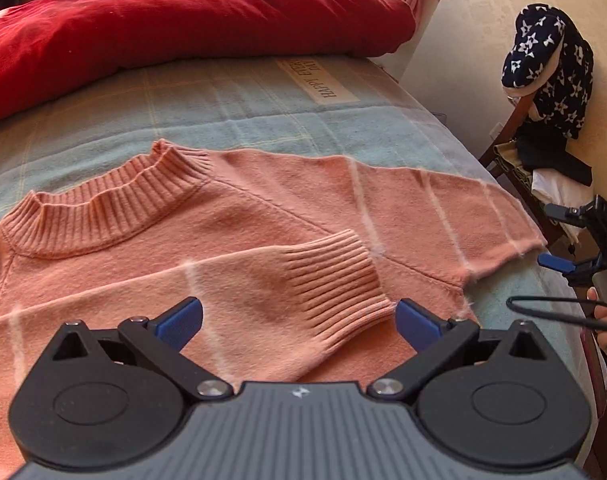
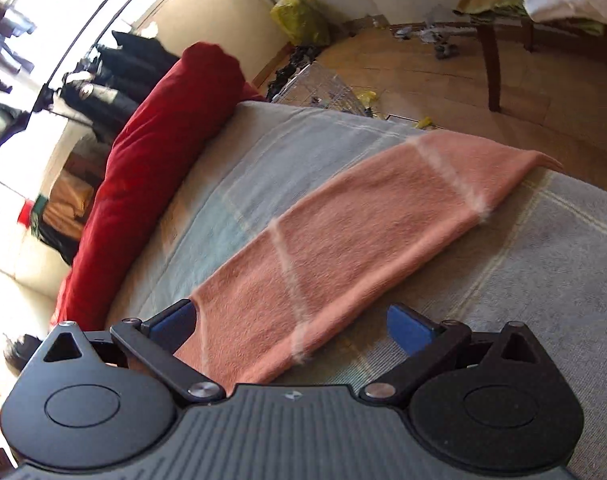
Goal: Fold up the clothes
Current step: 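Move the open right tool over the sweater toward the other sleeve, then reach the right tool along the sleeve to its ribbed cuff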
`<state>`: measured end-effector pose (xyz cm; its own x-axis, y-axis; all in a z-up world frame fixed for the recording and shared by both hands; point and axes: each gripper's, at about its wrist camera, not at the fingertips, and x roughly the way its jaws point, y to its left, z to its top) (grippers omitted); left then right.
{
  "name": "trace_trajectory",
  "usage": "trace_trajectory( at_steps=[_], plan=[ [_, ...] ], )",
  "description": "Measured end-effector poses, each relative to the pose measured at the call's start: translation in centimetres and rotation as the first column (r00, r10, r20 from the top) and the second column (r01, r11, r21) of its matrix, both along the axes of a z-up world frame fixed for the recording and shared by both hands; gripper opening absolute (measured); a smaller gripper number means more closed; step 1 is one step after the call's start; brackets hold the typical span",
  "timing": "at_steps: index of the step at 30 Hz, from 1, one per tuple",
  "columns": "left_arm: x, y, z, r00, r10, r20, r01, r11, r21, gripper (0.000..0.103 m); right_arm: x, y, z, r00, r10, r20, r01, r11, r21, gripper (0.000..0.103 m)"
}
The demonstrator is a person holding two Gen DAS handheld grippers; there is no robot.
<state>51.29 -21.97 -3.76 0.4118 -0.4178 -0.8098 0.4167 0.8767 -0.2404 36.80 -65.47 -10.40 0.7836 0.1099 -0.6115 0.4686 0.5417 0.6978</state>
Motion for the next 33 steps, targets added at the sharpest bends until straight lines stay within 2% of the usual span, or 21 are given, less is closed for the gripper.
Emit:
trace_trajectory(
  at_steps=[7, 12, 20, 25, 29, 33],
  plan=[
    [0.3, -2.6, -0.5, 1.000, -0.011, -0.015, 0.012, 1.000, 0.021, 0.102, -1.5, -5.0, -2.6, 0.988, -0.154, 0.031, 0.147, 0.975, 0.165, 0.103],
    [0.5, -3.9, -0.6, 0.999, -0.033, -0.026, 0.034, 0.999, 0.037, 0.102, -1.7, -6.4, -4.2, 0.981, -0.193, 0.023, 0.184, 0.962, 0.202, 0.103],
    [0.6, -6.2, -0.9, 0.995, -0.098, -0.018, 0.099, 0.993, 0.062, 0.102, -1.8, -7.3, -5.2, 0.980, -0.195, 0.045, 0.181, 0.960, 0.215, 0.103],
    [0.6, -6.8, -1.3, 0.995, -0.099, -0.032, 0.100, 0.993, 0.054, 0.102, -1.7, -7.6, -5.5, 0.987, -0.142, 0.078, 0.124, 0.970, 0.207, 0.103],
    [0.5, -6.9, -1.5, 0.995, -0.093, -0.037, 0.095, 0.994, 0.052, 0.102, -2.2, -8.3, -6.0, 0.979, -0.170, 0.114, 0.138, 0.958, 0.251, 0.103],
    [0.5, -6.9, -1.5, 0.995, -0.093, -0.038, 0.094, 0.994, 0.051, 0.102, -0.7, -8.6, -5.9, 0.980, -0.152, 0.129, 0.122, 0.969, 0.214, 0.103]
  ],
)
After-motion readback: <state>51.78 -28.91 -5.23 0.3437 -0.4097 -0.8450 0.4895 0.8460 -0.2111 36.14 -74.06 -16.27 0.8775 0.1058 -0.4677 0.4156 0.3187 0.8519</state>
